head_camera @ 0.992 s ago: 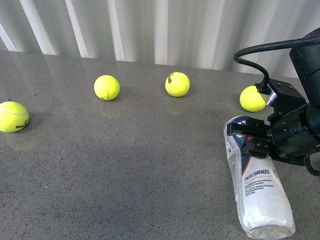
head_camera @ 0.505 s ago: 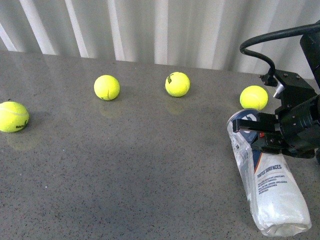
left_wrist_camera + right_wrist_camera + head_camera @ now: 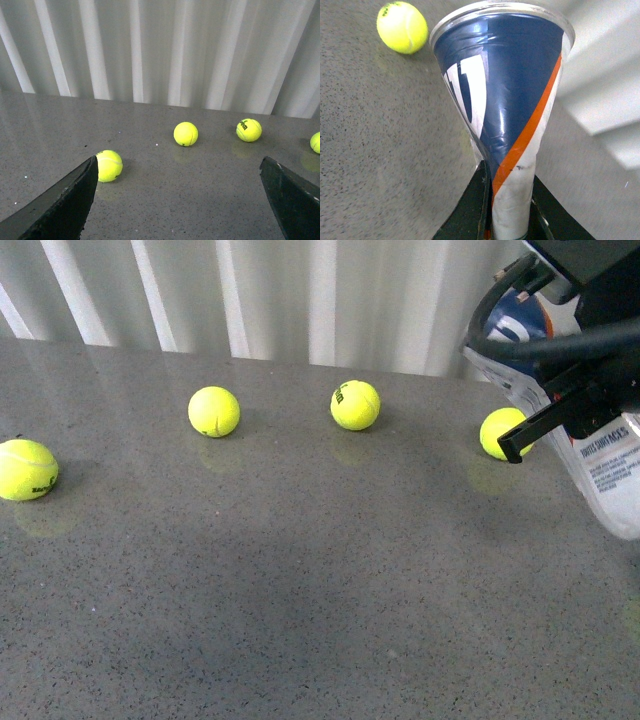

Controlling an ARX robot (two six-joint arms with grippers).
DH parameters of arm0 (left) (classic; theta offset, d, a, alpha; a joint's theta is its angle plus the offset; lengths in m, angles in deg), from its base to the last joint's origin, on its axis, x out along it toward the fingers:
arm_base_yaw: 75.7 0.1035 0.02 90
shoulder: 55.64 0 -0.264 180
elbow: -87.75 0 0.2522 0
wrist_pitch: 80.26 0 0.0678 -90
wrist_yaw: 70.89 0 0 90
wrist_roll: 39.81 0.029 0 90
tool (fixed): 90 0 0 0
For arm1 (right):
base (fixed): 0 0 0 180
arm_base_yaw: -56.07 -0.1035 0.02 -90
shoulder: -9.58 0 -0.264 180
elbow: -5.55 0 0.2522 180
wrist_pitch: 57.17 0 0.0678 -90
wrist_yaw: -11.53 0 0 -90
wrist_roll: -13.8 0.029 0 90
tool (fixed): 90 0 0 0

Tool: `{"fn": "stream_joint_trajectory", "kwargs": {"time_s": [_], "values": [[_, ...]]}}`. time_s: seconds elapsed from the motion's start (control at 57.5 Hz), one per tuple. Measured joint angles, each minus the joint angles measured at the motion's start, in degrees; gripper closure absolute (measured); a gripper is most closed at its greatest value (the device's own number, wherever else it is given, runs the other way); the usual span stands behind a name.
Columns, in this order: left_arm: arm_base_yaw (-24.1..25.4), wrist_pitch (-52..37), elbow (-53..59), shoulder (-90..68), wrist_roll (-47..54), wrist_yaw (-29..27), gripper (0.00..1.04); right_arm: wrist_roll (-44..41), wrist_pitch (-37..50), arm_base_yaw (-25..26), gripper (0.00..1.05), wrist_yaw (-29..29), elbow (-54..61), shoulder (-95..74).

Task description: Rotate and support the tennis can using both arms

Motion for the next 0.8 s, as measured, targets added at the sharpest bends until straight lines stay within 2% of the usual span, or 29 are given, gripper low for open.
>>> {"fn": "stream_joint_trajectory", "kwargs": {"time_s": [0.139,0.278,0.435,0.679,0.8], "values": [[0.0,0.0,0.0,0.0,0.0,0.0,0.07,-13.8,5.7,0.0,0.95,6.3,-0.2,-3.7],[0.0,0.0,0.0,0.0,0.0,0.0,0.07,-21.6,7.0,-0.6,0.95,11.6,-2.2,-8.2],[0.0,0.0,0.0,0.0,0.0,0.0,0.07,-22.9,5.8,-4.2,0.95,14.9,-7.5,-13.7],[0.0,0.0,0.0,0.0,0.0,0.0,0.07,-22.1,1.3,-11.4,0.95,16.0,-14.4,-20.0],[0.0,0.0,0.0,0.0,0.0,0.0,0.07,-23.9,0.0,-13.3,0.95,16.7,-16.5,-23.1]]}}
